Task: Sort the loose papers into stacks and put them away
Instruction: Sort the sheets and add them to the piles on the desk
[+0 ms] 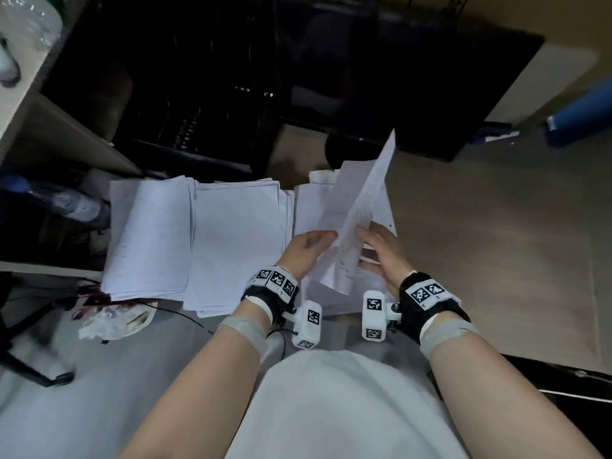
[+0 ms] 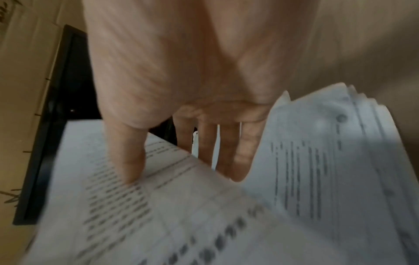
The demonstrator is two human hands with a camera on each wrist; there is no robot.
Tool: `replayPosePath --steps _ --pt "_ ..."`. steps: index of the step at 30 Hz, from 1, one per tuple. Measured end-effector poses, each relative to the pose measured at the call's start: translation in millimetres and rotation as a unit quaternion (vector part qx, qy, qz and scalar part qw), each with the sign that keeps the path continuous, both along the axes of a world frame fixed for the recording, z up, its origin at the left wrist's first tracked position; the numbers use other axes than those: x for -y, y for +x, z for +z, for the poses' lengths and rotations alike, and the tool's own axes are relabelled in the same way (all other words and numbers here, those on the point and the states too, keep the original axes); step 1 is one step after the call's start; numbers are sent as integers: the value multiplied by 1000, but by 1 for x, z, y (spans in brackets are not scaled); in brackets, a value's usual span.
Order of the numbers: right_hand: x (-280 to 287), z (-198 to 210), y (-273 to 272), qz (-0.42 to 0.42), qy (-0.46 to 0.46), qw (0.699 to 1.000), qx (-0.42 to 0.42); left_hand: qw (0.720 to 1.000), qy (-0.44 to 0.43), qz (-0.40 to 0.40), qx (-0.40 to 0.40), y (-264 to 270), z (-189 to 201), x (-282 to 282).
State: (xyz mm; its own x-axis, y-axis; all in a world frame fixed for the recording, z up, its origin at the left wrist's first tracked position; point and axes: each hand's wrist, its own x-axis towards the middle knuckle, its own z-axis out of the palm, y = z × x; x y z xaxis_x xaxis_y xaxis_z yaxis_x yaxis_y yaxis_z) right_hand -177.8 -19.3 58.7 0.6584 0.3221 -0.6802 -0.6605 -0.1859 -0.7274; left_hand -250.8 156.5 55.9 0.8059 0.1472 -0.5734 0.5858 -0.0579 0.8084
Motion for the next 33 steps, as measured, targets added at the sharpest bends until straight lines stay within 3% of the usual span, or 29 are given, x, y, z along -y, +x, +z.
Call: replayPosePath --steps 3,8,11,14,17,20,24,26,33 --pt "28 -7 24 56 -19 997 56 989 -133 29 -50 24 13 45" --pt "56 -9 50 114 -19 986 122 995 -58 63 -40 59 22 91" --pt "65 -14 62 58 3 997 57 985 -77 148 -31 66 27 93" --pt "69 -22 69 39 -24 999 -27 969 -64 224 -83 57 27 82" --pt "67 -30 63 47 -56 996 -48 963 12 205 -175 38 11 71" --pt "65 -43 54 25 -83 991 -100 962 33 148 -228 23 -10 62" --pt "66 -61 51 64 -201 977 -37 958 50 168 -229 21 -38 48" --pt "63 -70 55 80 -238 968 -22 949 99 187 -232 21 -51 41" --pt "42 -111 82 109 -393 913 -14 918 142 168 -330 34 -78 30"
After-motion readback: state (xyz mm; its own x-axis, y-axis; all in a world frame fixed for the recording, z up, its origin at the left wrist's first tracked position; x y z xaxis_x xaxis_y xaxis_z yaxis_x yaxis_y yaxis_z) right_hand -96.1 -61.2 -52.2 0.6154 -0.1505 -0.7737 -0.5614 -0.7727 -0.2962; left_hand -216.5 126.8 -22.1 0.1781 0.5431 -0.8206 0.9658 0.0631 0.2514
